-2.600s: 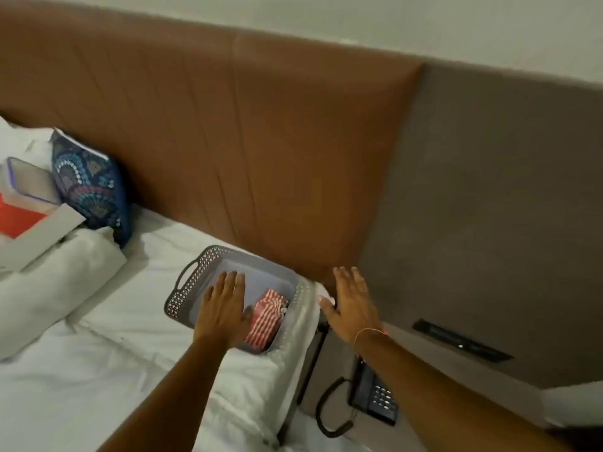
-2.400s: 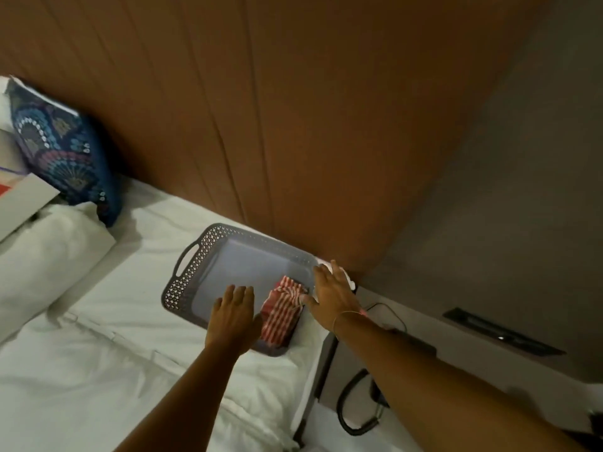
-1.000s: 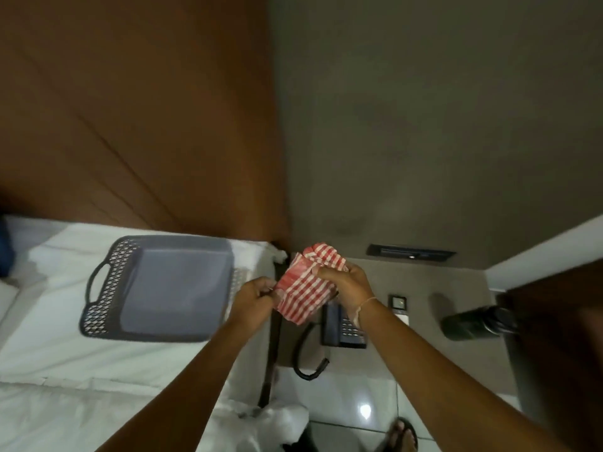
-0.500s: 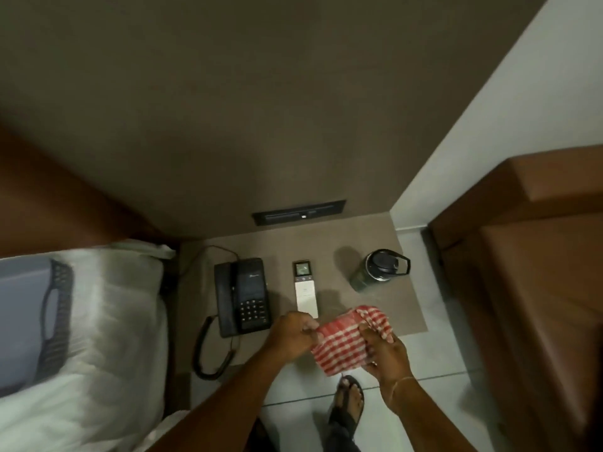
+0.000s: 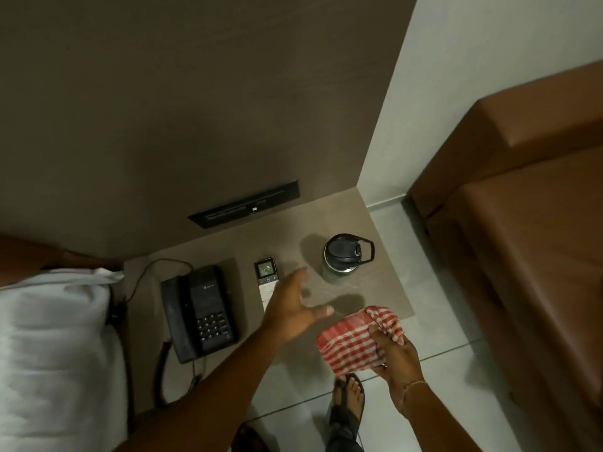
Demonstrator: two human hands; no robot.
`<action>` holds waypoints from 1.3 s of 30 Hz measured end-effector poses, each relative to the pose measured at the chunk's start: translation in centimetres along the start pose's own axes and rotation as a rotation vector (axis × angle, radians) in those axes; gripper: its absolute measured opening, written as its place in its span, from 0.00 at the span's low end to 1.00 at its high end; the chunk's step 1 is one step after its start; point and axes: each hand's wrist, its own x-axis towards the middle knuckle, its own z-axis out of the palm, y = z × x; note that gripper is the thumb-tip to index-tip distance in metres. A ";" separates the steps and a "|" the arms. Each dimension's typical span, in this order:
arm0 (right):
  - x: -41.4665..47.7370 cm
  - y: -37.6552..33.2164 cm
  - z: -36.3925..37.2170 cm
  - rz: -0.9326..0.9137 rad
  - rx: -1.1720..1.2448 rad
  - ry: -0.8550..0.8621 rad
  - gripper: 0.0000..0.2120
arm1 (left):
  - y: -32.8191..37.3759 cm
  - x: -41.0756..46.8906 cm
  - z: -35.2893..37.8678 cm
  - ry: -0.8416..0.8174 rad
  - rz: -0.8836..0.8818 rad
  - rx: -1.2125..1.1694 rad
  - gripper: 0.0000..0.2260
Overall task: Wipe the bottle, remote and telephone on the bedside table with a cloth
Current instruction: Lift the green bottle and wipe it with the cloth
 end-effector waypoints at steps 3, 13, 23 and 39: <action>0.4 0.2 -0.6 -0.002 0.005 0.019 0.10 | 3.0 2.2 -2.2 0.051 0.180 0.063 0.51; 0.9 1.4 -2.4 -0.035 0.045 0.109 0.08 | 7.0 6.6 -2.0 -0.042 0.520 0.177 0.35; -9.3 -7.5 -3.8 -0.276 0.124 0.229 0.15 | 11.1 -0.3 -7.0 0.031 0.244 -0.372 0.25; -34.3 -21.0 7.2 -1.451 -0.558 -0.135 0.22 | 27.1 -23.7 -19.6 -0.032 0.207 -0.863 0.30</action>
